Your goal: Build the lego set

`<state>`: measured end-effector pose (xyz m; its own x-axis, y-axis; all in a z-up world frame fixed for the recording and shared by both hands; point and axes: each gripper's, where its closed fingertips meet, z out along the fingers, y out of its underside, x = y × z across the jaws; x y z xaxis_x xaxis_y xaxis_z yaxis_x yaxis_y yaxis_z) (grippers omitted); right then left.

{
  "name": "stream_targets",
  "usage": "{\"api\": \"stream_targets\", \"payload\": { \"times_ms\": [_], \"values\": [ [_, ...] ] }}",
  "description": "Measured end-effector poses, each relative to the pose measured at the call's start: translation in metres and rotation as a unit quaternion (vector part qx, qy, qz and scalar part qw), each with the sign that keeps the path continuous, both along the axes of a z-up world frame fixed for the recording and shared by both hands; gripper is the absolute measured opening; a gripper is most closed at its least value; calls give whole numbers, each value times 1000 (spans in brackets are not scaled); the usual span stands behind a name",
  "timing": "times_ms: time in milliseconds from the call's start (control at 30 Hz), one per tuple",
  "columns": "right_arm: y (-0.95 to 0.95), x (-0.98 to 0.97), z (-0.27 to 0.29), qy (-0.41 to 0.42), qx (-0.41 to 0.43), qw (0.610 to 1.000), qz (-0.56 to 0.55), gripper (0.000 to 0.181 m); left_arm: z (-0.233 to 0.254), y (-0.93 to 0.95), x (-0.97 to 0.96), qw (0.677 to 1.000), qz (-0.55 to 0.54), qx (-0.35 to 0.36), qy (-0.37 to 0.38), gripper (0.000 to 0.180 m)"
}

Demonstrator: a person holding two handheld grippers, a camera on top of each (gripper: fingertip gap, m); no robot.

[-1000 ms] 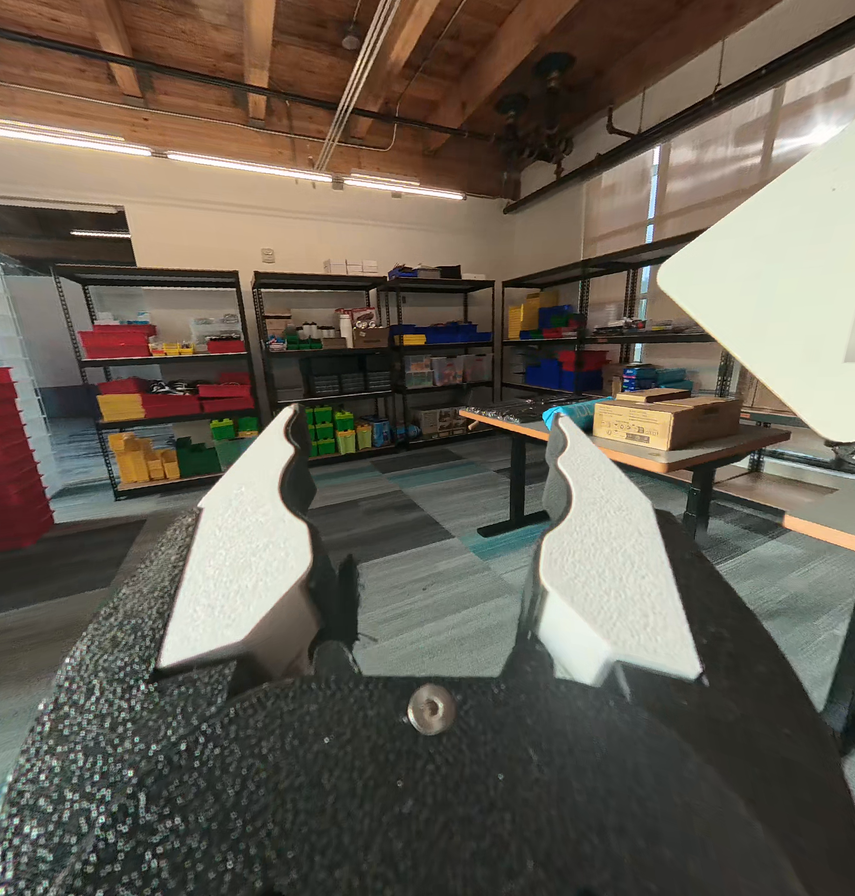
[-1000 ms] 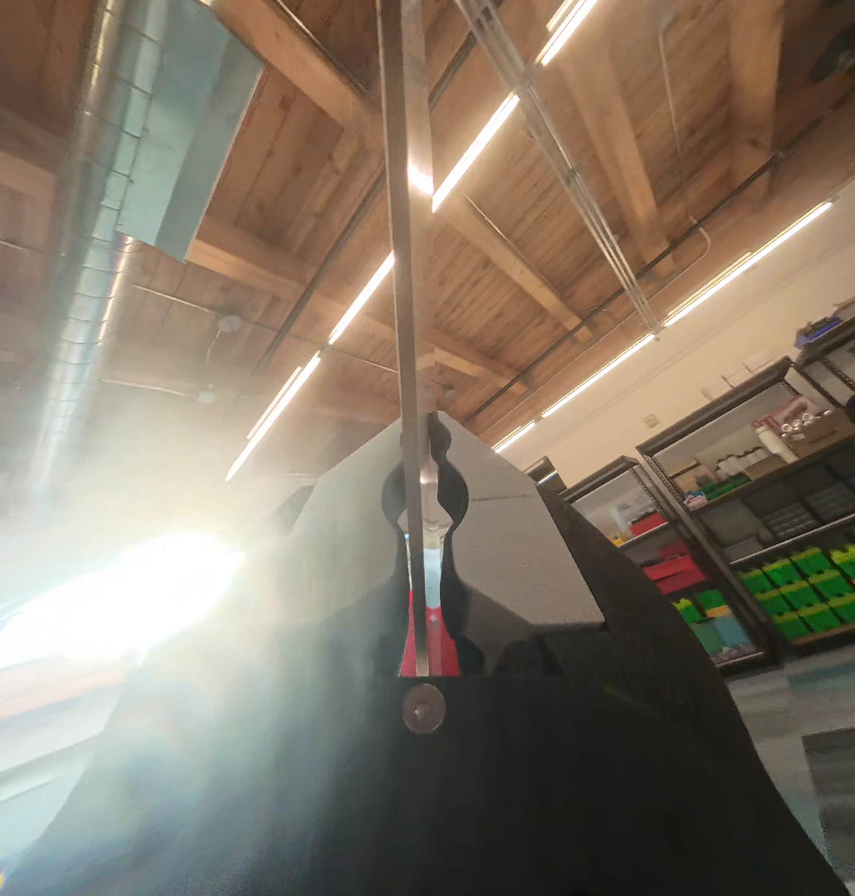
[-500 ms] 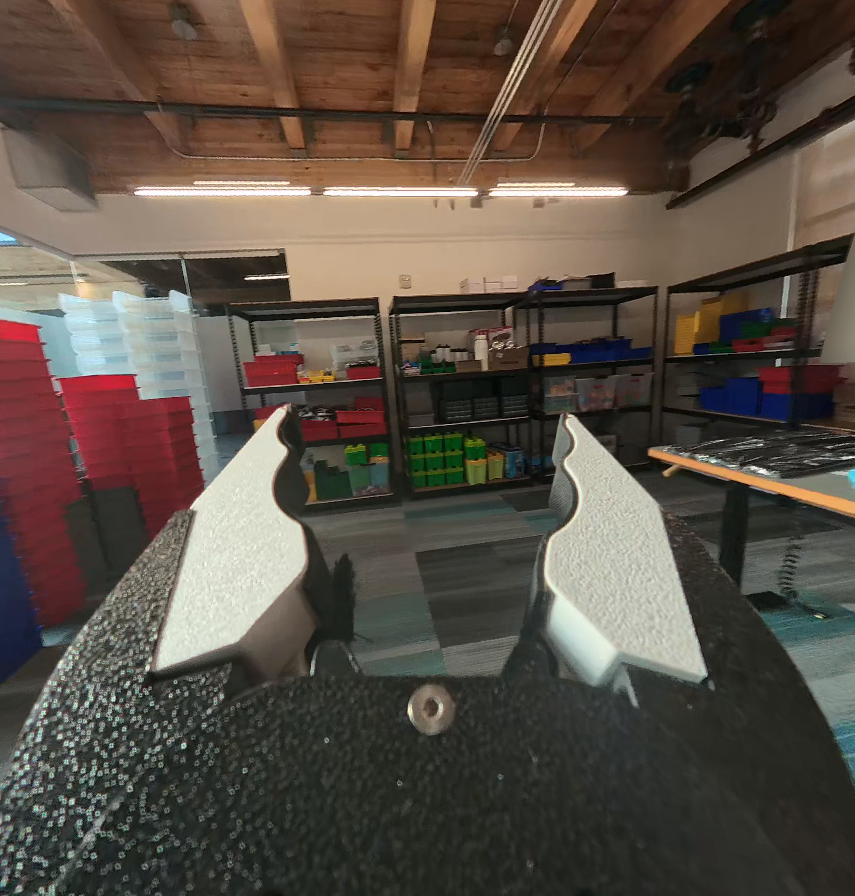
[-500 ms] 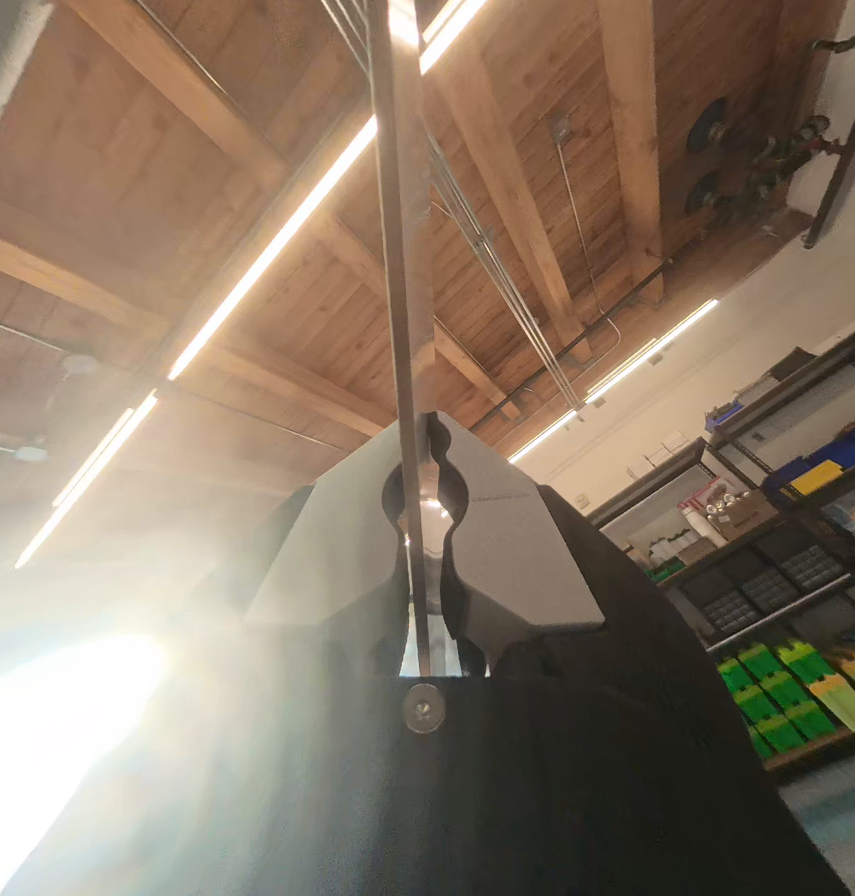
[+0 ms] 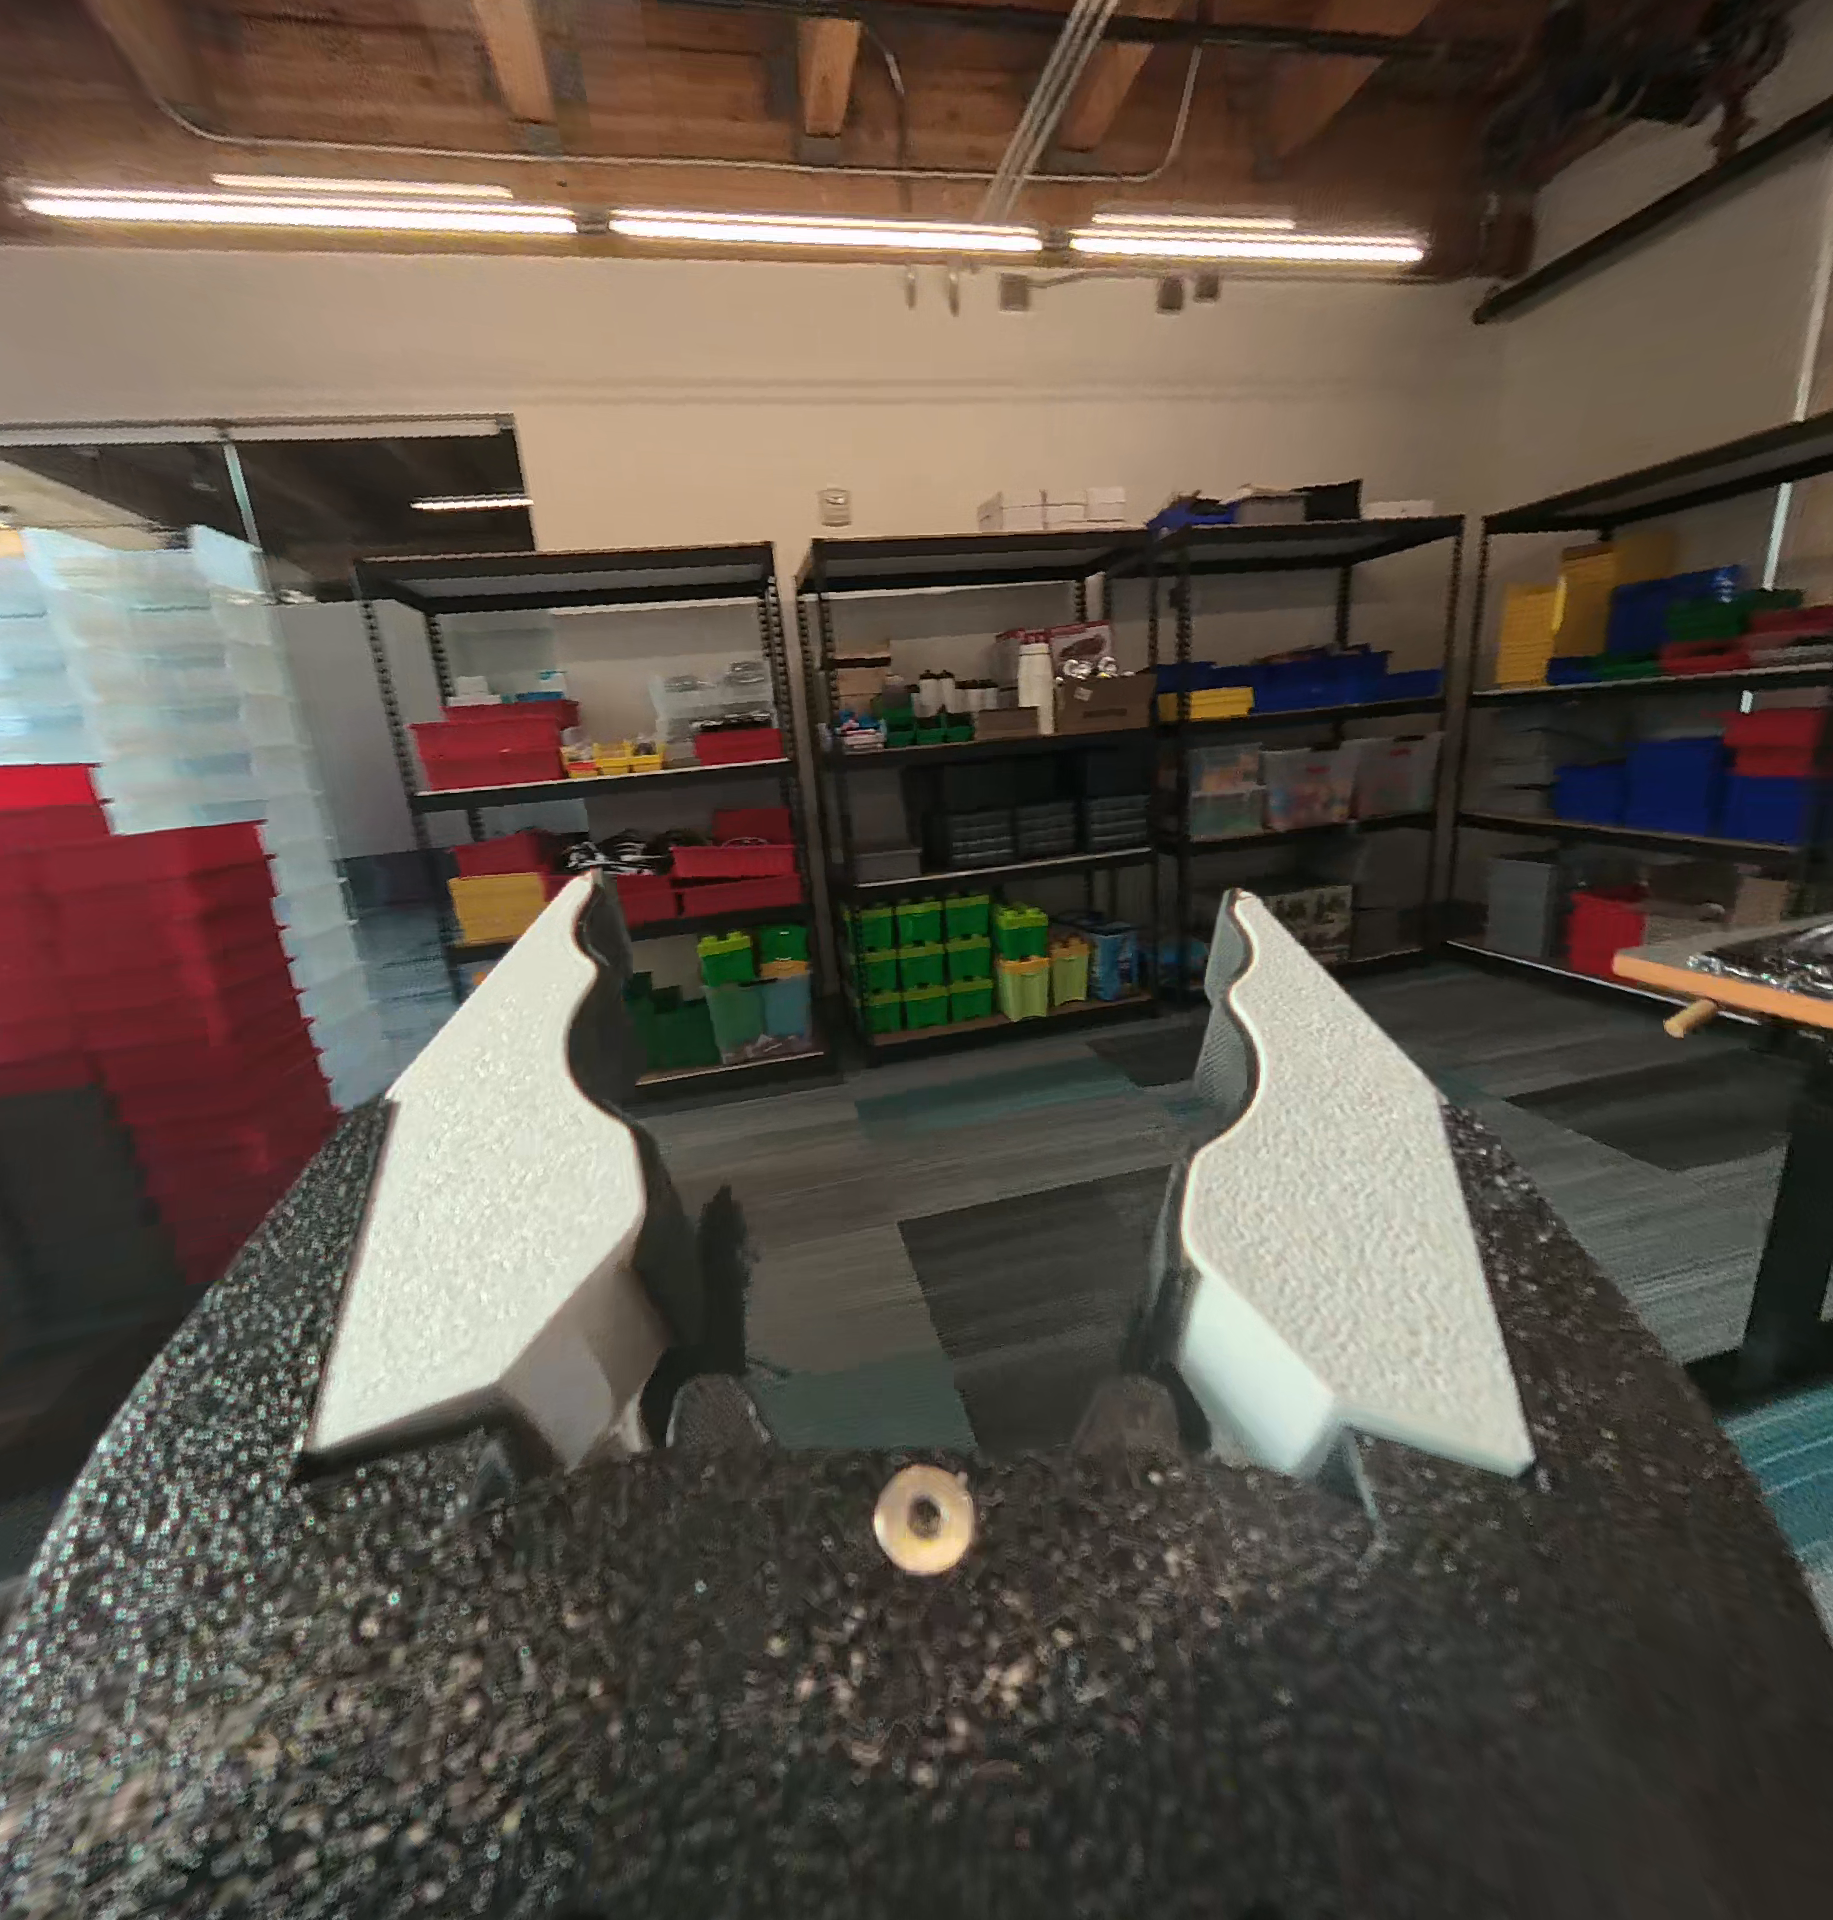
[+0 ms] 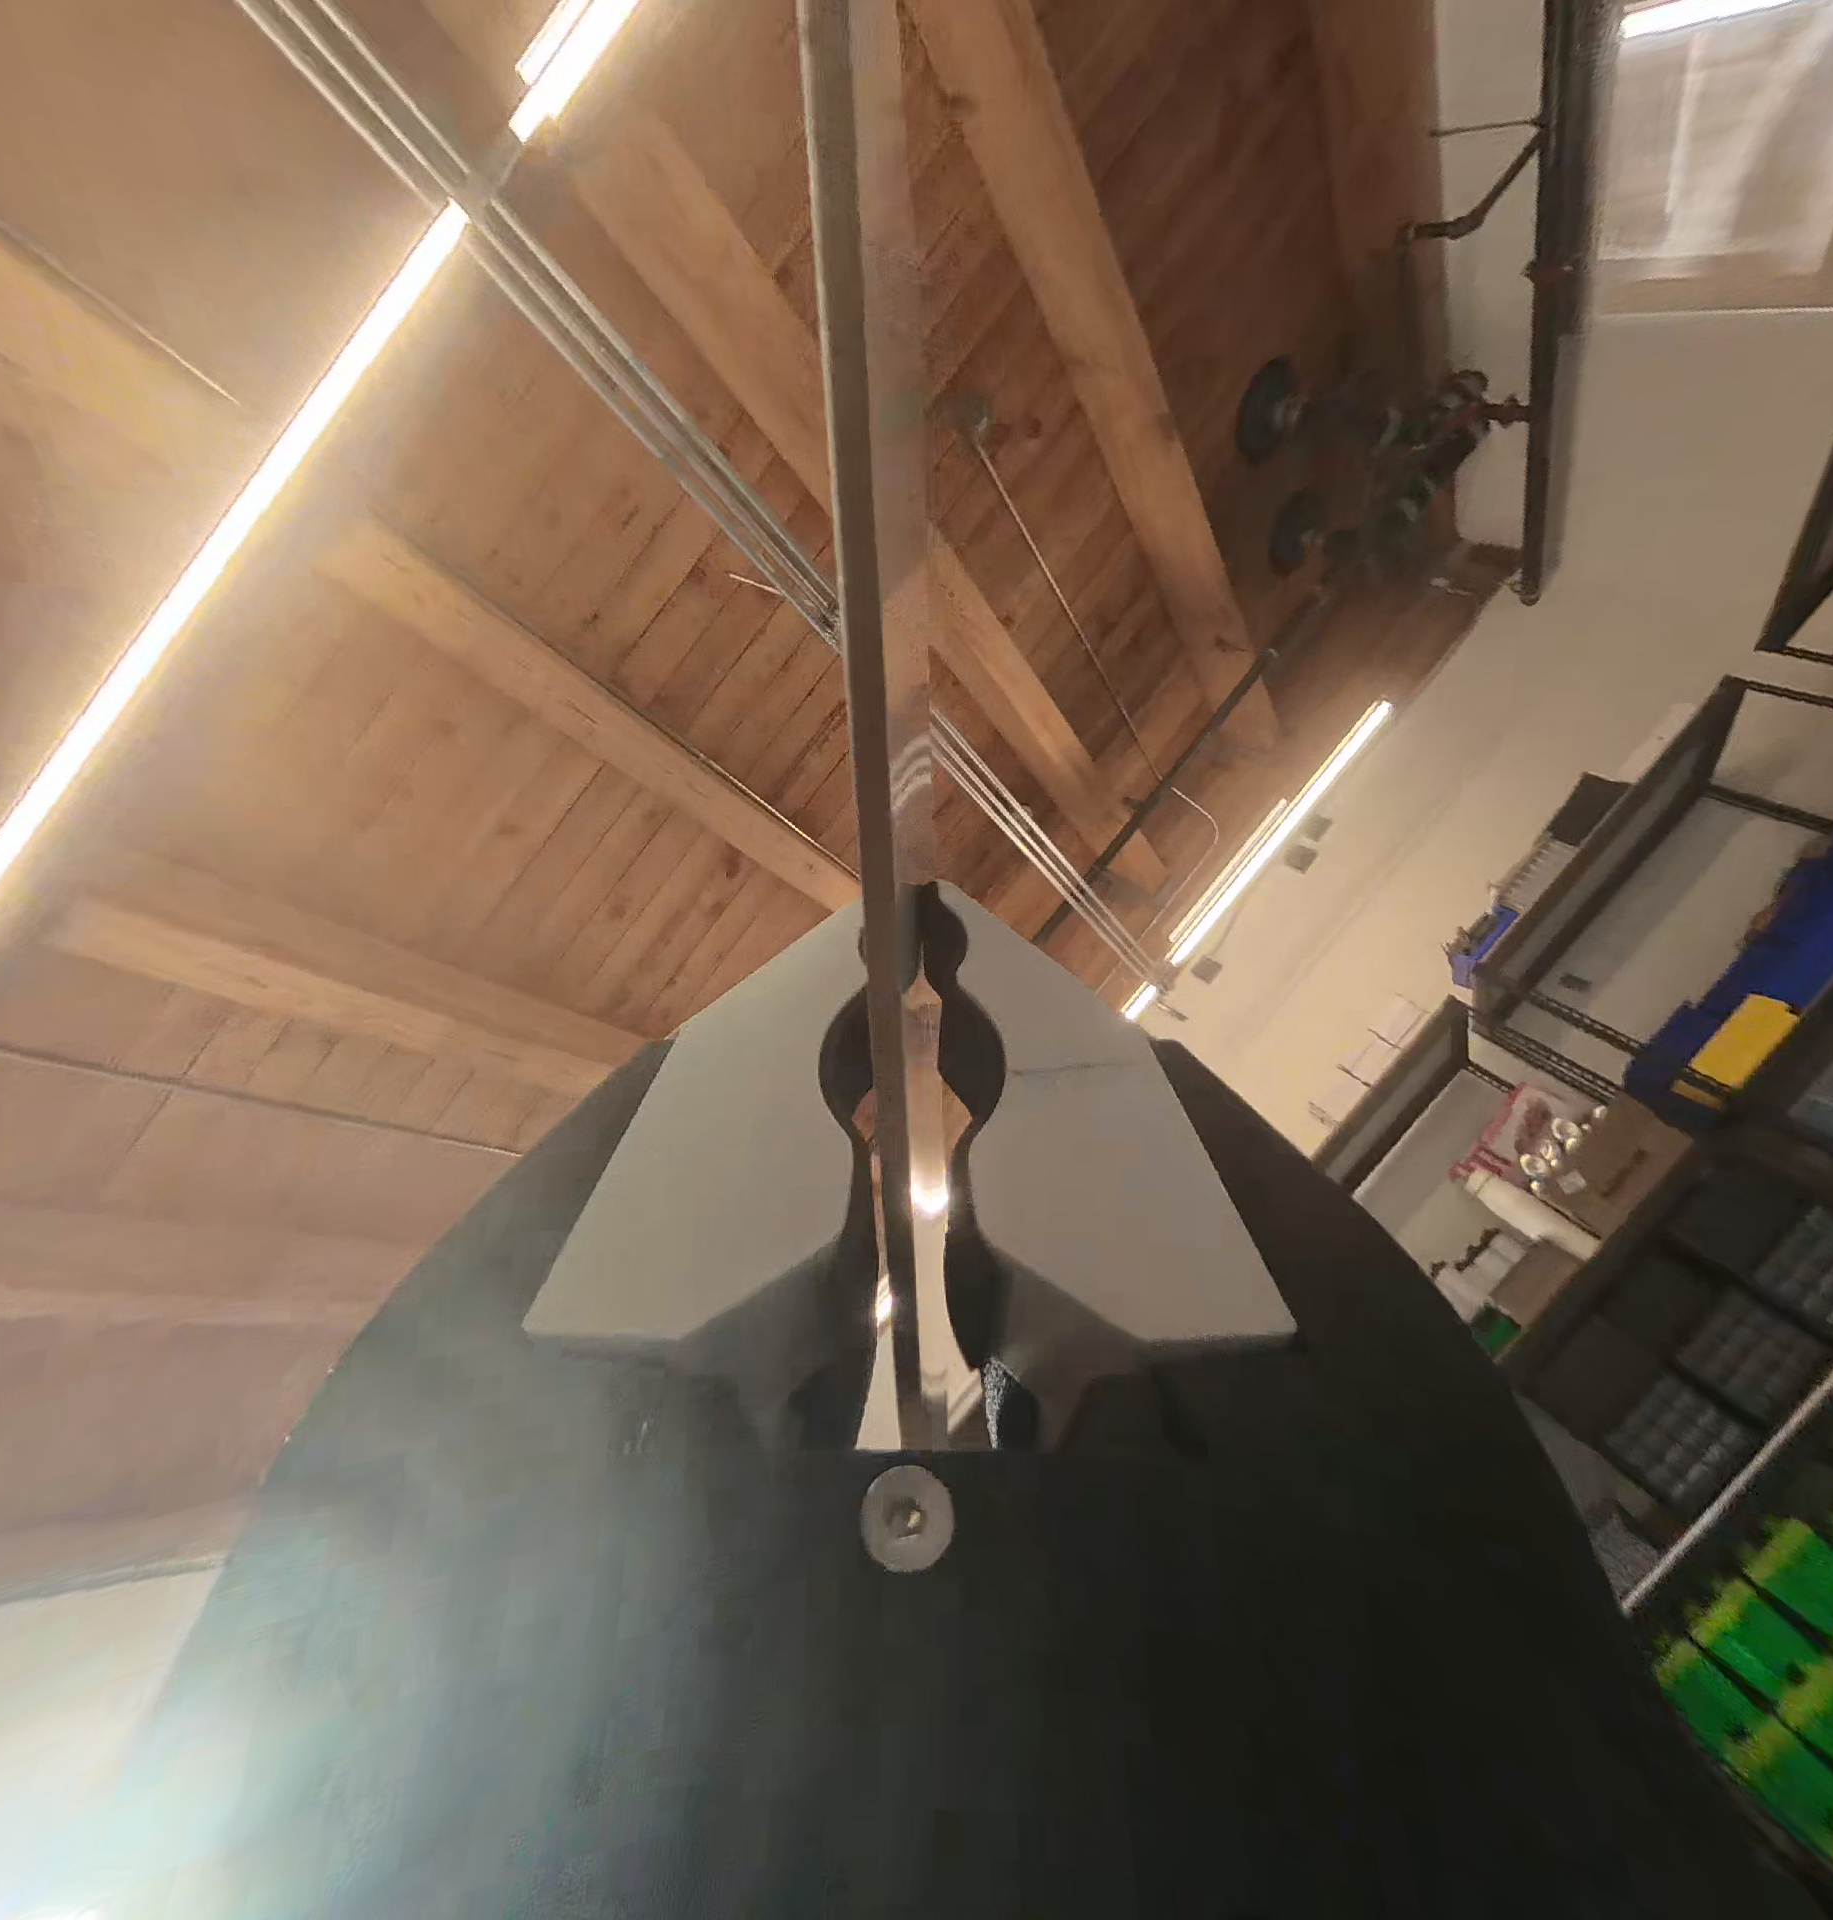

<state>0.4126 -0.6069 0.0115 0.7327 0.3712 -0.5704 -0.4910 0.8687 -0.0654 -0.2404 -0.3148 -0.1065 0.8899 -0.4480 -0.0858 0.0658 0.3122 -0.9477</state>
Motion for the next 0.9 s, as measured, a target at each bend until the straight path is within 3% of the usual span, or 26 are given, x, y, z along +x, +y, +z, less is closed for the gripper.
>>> {"api": "stream_targets", "payload": {
  "times_ms": [200,300,367,533,667,800,900],
  "values": [
    [139,46,-35,37,-47,997,-45,1,-16,183,224,980,-182,29,72,108],
    [234,81,-51,56,-48,996,-51,0,3,237,337,956,-257,132,51,96],
    [311,108,-54,66,-29,997,-28,0,11,279,407,944,-275,171,68,100],
    [534,166,-41,99,-30,992,79,0,17,411,562,909,-201,292,221,120],
    [707,184,-39,113,-58,979,161,0,10,534,643,849,-74,396,343,125],
    [864,197,-54,128,-71,955,256,0,-4,644,696,795,-13,465,389,110],
    [970,219,-69,133,-81,944,291,0,-6,730,729,771,27,504,388,79]
  ]
}}
